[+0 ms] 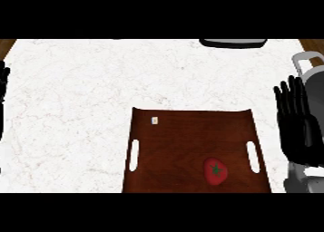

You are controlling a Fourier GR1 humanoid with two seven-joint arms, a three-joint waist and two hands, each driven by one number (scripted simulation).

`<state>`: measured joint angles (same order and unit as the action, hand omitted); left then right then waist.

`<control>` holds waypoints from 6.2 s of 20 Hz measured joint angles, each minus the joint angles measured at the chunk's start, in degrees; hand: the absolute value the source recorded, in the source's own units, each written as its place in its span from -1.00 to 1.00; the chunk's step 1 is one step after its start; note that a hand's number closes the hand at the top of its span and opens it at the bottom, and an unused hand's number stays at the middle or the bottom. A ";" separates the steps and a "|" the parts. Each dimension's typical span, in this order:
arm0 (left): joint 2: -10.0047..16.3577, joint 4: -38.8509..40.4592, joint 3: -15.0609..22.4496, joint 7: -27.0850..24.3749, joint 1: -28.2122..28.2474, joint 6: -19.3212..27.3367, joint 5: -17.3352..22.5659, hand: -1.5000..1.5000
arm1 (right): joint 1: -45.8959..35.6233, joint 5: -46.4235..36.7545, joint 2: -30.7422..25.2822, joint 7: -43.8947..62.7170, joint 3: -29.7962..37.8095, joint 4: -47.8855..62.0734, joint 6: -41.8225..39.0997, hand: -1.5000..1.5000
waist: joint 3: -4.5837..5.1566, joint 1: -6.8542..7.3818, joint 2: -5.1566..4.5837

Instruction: Pick the tomato from the tray and place it in the pot

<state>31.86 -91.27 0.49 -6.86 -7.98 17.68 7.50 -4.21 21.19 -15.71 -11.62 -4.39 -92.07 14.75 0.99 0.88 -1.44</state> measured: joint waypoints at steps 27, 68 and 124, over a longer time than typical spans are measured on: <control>-9.26 0.19 1.99 16.42 -3.80 -1.57 7.84 0.00 | -21.22 -24.43 -22.07 -26.94 -15.40 22.39 -39.28 -1.00 | -0.92 -0.62 1.61; -15.78 -1.63 -4.70 19.51 -3.96 -7.42 1.06 0.00 | -10.00 -66.79 -6.18 -3.62 -24.60 7.73 -46.39 -1.00 | -0.99 -0.77 1.43; -18.99 -3.78 -7.41 20.27 -2.12 -9.88 -2.38 0.00 | 31.09 -75.04 9.89 11.99 0.33 -42.77 -18.00 1.00 | -1.02 -1.85 1.52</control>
<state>12.87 -95.04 -6.91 13.41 -10.10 7.80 5.12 26.88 -53.85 -5.83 0.37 -4.07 -134.84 -3.25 -0.03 -0.97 0.08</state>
